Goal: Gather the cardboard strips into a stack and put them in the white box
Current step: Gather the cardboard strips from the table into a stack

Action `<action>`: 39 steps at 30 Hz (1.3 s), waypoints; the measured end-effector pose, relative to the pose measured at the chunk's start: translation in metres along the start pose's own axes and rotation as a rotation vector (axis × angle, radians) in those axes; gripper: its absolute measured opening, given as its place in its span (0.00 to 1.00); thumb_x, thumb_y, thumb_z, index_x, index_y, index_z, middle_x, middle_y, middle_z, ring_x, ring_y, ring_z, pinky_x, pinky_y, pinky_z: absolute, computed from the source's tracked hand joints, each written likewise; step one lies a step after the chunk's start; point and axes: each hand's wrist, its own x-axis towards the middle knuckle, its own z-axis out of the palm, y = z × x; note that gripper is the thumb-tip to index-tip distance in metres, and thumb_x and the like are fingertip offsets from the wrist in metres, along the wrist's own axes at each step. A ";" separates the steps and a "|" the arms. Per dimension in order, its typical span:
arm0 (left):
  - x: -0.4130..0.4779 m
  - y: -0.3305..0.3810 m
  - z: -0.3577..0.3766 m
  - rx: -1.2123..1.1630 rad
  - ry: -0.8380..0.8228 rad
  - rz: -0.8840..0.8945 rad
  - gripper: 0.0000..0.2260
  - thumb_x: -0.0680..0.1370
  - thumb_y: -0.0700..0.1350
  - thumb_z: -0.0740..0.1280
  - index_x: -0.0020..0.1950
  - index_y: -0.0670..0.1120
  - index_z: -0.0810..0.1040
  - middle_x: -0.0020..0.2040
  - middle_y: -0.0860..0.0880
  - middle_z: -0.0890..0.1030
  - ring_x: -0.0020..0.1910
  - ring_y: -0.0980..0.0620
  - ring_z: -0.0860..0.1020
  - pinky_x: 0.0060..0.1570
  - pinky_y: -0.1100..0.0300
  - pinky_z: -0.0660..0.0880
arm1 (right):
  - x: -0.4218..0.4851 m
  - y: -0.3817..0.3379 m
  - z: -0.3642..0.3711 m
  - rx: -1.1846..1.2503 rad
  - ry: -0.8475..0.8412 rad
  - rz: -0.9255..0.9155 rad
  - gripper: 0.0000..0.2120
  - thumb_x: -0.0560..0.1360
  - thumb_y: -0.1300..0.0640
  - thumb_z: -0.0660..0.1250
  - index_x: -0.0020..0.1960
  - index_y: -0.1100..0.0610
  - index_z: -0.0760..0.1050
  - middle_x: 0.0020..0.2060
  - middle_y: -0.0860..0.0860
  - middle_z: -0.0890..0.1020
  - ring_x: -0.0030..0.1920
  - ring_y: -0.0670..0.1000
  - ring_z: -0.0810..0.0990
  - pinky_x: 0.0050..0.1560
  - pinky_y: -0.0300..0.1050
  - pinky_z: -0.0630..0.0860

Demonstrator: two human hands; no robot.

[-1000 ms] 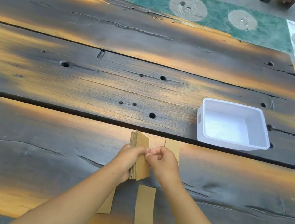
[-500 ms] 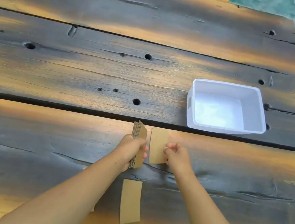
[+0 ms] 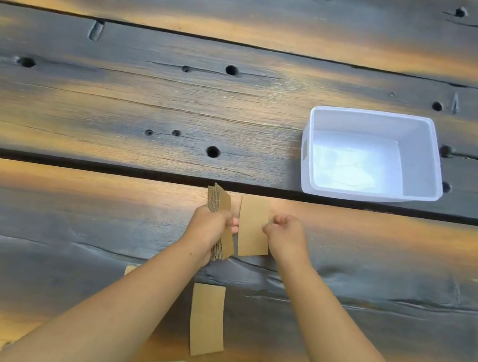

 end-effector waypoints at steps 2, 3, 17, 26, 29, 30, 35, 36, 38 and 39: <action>0.002 0.000 -0.002 -0.021 -0.006 -0.025 0.17 0.75 0.32 0.61 0.63 0.37 0.76 0.55 0.37 0.86 0.55 0.40 0.85 0.54 0.43 0.81 | 0.004 -0.001 0.001 0.006 0.001 0.008 0.17 0.74 0.63 0.68 0.62 0.62 0.76 0.52 0.55 0.81 0.54 0.56 0.80 0.61 0.51 0.76; 0.002 -0.001 -0.003 -0.028 -0.010 -0.030 0.17 0.76 0.32 0.60 0.64 0.37 0.76 0.55 0.37 0.86 0.55 0.40 0.85 0.53 0.43 0.81 | 0.006 -0.001 0.002 -0.003 0.010 -0.001 0.15 0.74 0.63 0.68 0.60 0.61 0.76 0.50 0.53 0.80 0.52 0.54 0.79 0.58 0.49 0.76; -0.016 0.000 -0.034 -0.113 -0.181 0.040 0.14 0.79 0.34 0.64 0.65 0.38 0.75 0.48 0.42 0.89 0.46 0.44 0.88 0.38 0.50 0.84 | -0.018 -0.022 -0.024 0.148 -0.091 -0.114 0.07 0.76 0.70 0.64 0.44 0.60 0.76 0.42 0.57 0.81 0.44 0.55 0.77 0.45 0.47 0.74; -0.065 -0.020 -0.072 -0.114 -0.178 0.152 0.15 0.74 0.50 0.76 0.57 0.46 0.82 0.46 0.41 0.88 0.46 0.40 0.86 0.48 0.39 0.83 | -0.092 -0.026 -0.006 0.313 -0.404 -0.146 0.05 0.78 0.70 0.64 0.51 0.64 0.77 0.42 0.58 0.82 0.40 0.54 0.82 0.45 0.51 0.81; -0.083 -0.029 -0.088 -0.168 -0.171 0.167 0.16 0.74 0.50 0.75 0.59 0.44 0.82 0.49 0.39 0.88 0.46 0.39 0.86 0.49 0.36 0.82 | -0.114 -0.022 0.016 0.212 -0.387 -0.218 0.07 0.77 0.69 0.65 0.42 0.60 0.76 0.37 0.54 0.82 0.39 0.52 0.82 0.43 0.50 0.81; -0.089 -0.032 -0.096 -0.179 -0.166 0.170 0.17 0.74 0.51 0.75 0.59 0.44 0.82 0.51 0.38 0.87 0.47 0.38 0.86 0.51 0.34 0.81 | -0.120 -0.022 0.023 0.181 -0.370 -0.242 0.08 0.77 0.68 0.66 0.41 0.59 0.75 0.36 0.54 0.81 0.38 0.52 0.81 0.42 0.48 0.81; -0.106 -0.043 -0.139 -0.213 -0.197 0.170 0.27 0.66 0.54 0.77 0.60 0.40 0.81 0.47 0.38 0.88 0.44 0.41 0.87 0.40 0.47 0.84 | -0.149 -0.019 0.057 0.044 -0.314 -0.332 0.03 0.76 0.66 0.68 0.44 0.61 0.78 0.37 0.54 0.82 0.40 0.54 0.81 0.50 0.54 0.81; -0.106 -0.044 -0.149 -0.207 -0.214 0.174 0.29 0.65 0.54 0.78 0.60 0.39 0.81 0.48 0.38 0.88 0.44 0.40 0.87 0.40 0.48 0.83 | -0.156 -0.020 0.066 0.024 -0.304 -0.345 0.04 0.76 0.66 0.69 0.43 0.60 0.77 0.35 0.52 0.81 0.39 0.52 0.80 0.48 0.51 0.80; -0.106 -0.046 -0.165 -0.205 -0.256 0.190 0.29 0.65 0.54 0.78 0.60 0.39 0.81 0.48 0.37 0.87 0.44 0.40 0.87 0.41 0.48 0.84 | -0.164 -0.019 0.079 0.002 -0.295 -0.362 0.03 0.76 0.65 0.69 0.44 0.60 0.77 0.34 0.50 0.79 0.37 0.50 0.79 0.42 0.45 0.77; -0.106 -0.047 -0.173 -0.201 -0.276 0.195 0.28 0.65 0.54 0.78 0.60 0.39 0.81 0.48 0.38 0.87 0.44 0.41 0.87 0.41 0.48 0.84 | -0.169 -0.018 0.086 -0.018 -0.291 -0.371 0.01 0.76 0.65 0.69 0.46 0.62 0.78 0.35 0.51 0.79 0.38 0.50 0.78 0.43 0.45 0.76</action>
